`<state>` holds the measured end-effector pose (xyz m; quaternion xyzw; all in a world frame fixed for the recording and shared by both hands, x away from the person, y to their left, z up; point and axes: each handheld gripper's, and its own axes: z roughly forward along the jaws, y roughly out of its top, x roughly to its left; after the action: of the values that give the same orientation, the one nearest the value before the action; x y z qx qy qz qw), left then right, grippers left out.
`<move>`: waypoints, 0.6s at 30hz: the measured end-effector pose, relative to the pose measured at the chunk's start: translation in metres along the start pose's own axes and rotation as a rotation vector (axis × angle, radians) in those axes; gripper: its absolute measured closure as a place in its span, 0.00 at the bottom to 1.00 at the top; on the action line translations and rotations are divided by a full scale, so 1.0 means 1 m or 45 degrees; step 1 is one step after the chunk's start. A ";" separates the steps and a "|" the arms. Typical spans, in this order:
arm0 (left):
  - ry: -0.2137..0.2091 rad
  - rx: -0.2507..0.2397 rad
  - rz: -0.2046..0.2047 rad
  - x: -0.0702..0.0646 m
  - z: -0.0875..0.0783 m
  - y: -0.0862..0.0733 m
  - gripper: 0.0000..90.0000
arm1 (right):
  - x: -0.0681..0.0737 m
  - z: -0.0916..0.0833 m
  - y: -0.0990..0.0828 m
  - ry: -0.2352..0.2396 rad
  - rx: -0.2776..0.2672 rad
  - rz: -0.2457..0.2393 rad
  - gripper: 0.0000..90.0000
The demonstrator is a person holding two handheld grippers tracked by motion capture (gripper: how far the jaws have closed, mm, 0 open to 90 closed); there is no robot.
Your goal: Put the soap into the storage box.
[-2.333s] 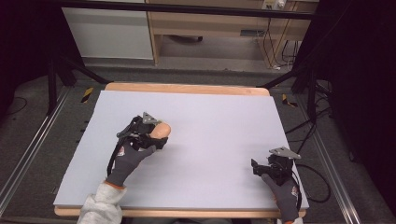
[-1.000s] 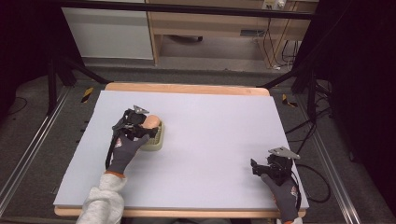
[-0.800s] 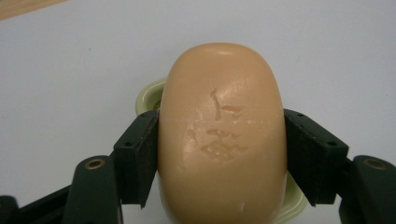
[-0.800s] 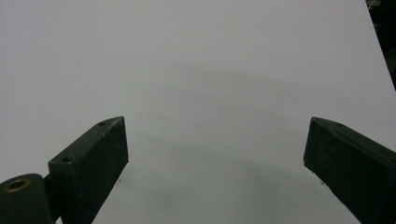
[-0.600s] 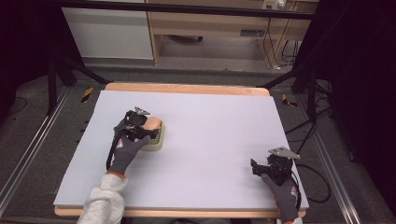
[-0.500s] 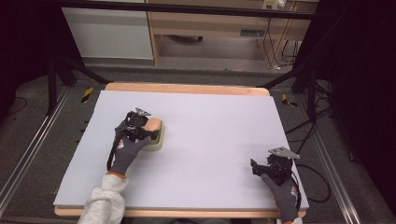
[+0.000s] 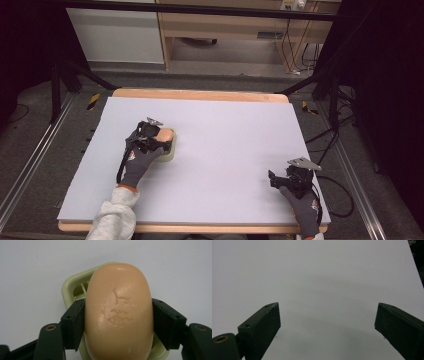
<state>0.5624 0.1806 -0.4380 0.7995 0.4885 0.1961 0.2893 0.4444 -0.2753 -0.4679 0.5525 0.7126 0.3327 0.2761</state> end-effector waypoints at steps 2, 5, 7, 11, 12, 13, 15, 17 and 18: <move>-0.002 0.004 -0.002 0.000 0.001 -0.001 0.35 | 0.000 0.000 0.000 0.000 0.003 0.000 0.08; -0.001 0.010 -0.003 0.001 0.002 -0.002 0.35 | 0.000 0.000 0.000 -0.002 0.003 -0.003 0.08; -0.001 0.014 -0.003 0.000 0.002 -0.002 0.35 | 0.000 0.000 0.000 0.000 0.002 0.001 0.08; -0.002 0.019 -0.005 0.000 0.003 -0.003 0.35 | 0.000 0.000 0.000 -0.003 0.004 -0.001 0.08; 0.002 0.023 -0.008 0.000 0.003 -0.003 0.35 | 0.001 0.000 0.000 -0.002 0.006 0.000 0.08; 0.004 0.026 -0.008 0.001 0.003 -0.003 0.35 | 0.001 0.000 0.000 -0.001 0.005 0.000 0.08; 0.004 0.024 -0.018 0.001 0.004 -0.004 0.35 | 0.001 0.000 0.000 -0.002 0.005 0.000 0.08; 0.006 0.024 -0.017 0.001 0.004 -0.004 0.35 | 0.001 0.000 0.000 -0.002 0.005 0.000 0.08; 0.005 0.023 -0.016 0.001 0.004 -0.004 0.35 | 0.001 0.000 0.000 -0.002 0.005 0.000 0.08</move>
<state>0.5625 0.1817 -0.4440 0.7985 0.4959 0.1916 0.2823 0.4445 -0.2747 -0.4682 0.5532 0.7131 0.3309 0.2756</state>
